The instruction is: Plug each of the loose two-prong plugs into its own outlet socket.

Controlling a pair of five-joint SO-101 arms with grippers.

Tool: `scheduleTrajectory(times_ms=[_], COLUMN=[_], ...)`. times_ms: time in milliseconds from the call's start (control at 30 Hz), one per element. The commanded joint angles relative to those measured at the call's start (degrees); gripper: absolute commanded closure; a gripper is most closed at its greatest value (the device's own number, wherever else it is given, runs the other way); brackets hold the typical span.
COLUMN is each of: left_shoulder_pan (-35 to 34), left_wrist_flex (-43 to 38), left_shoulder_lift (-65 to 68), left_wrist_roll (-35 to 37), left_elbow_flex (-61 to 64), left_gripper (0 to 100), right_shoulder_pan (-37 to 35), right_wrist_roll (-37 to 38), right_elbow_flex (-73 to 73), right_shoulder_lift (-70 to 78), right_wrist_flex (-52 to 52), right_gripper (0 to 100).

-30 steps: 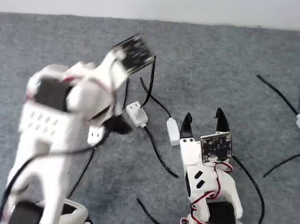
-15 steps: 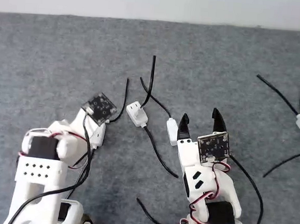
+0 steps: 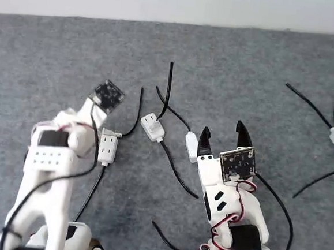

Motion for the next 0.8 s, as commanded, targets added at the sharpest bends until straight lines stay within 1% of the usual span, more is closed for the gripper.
scheduleTrajectory(times_ms=[0,100,200,267,367,567,700,767], left_shoulder_pan=[-2.02,-2.02,-2.37,-2.37,-2.11,-0.26,-0.62,-1.41], left_wrist_flex=[-4.22,-1.05,3.43,7.21,11.08,16.53,21.71,23.30], left_shoulder_lift=[11.52,21.19,29.80,34.20,37.36,36.92,37.36,37.36], left_wrist_roll=[-5.89,-10.81,-11.43,-11.60,-12.92,-26.20,-36.84,-40.35], left_elbow_flex=[-9.27,-14.55,-20.97,-25.36,-29.49,-29.93,-29.93,-29.85], left_gripper=[96,89,78,74,74,74,74,74], right_shoulder_pan=[-0.22,-0.22,-0.22,-0.22,-0.22,-0.22,-0.22,-0.22], right_wrist_roll=[0.79,0.79,0.79,0.79,0.79,0.79,0.79,0.79], right_elbow_flex=[-0.35,-0.35,-0.35,-0.35,-0.35,-0.26,0.53,0.53], right_shoulder_lift=[-0.22,-0.22,-0.22,-0.22,-0.22,-0.22,-0.66,-0.75], right_wrist_flex=[0.04,0.04,0.04,-0.04,-0.04,-0.04,-0.13,-0.13], right_gripper=[73.5,73.5,73.5,73.5,73.5,73.5,73.5,73.5])
